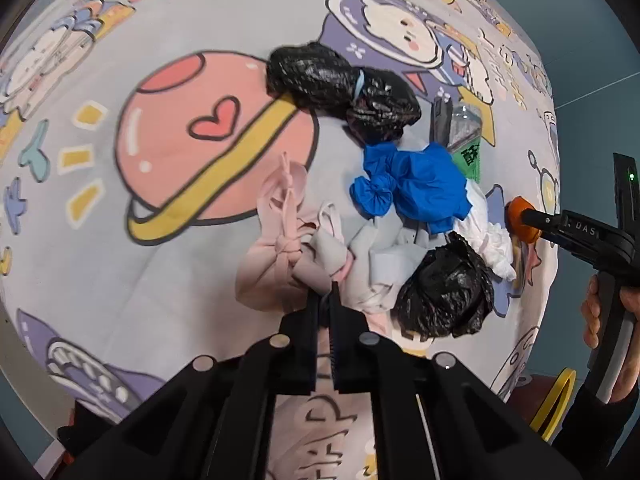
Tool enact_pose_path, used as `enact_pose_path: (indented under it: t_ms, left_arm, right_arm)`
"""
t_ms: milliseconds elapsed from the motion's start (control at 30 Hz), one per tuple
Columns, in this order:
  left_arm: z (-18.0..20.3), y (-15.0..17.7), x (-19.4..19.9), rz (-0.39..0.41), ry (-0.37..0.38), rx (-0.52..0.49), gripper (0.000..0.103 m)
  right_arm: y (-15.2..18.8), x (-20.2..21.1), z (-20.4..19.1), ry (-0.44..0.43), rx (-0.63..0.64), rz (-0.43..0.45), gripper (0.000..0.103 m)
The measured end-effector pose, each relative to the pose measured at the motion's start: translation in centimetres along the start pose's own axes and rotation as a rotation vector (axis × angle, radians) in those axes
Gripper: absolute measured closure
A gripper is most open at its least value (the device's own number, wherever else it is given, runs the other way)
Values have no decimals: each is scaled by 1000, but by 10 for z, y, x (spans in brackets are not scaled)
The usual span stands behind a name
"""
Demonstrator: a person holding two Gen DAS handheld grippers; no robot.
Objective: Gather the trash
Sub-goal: 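Grasp the pink fabric with the left gripper while the right grasps the round orange peel, then carry the pink fabric and orange peel over the yellow bin with both grippers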
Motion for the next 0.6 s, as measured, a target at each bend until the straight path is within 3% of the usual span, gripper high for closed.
enact_pose_path:
  t_ms: [600]
  left_arm:
    - [12, 32, 72, 86, 44, -74, 99]
  right_arm:
    - [58, 70, 8, -133, 48, 39, 63]
Point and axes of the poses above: each gripper's, at about its wrist camera, not at the fingertips, and x roughly against the way its jaws point, z to its right, y to its underside, the point moved 2 cm from there along -x, roughly the way its jaws point, and after that the axes turned 10 degrees about -x, right-handed, at the moved point
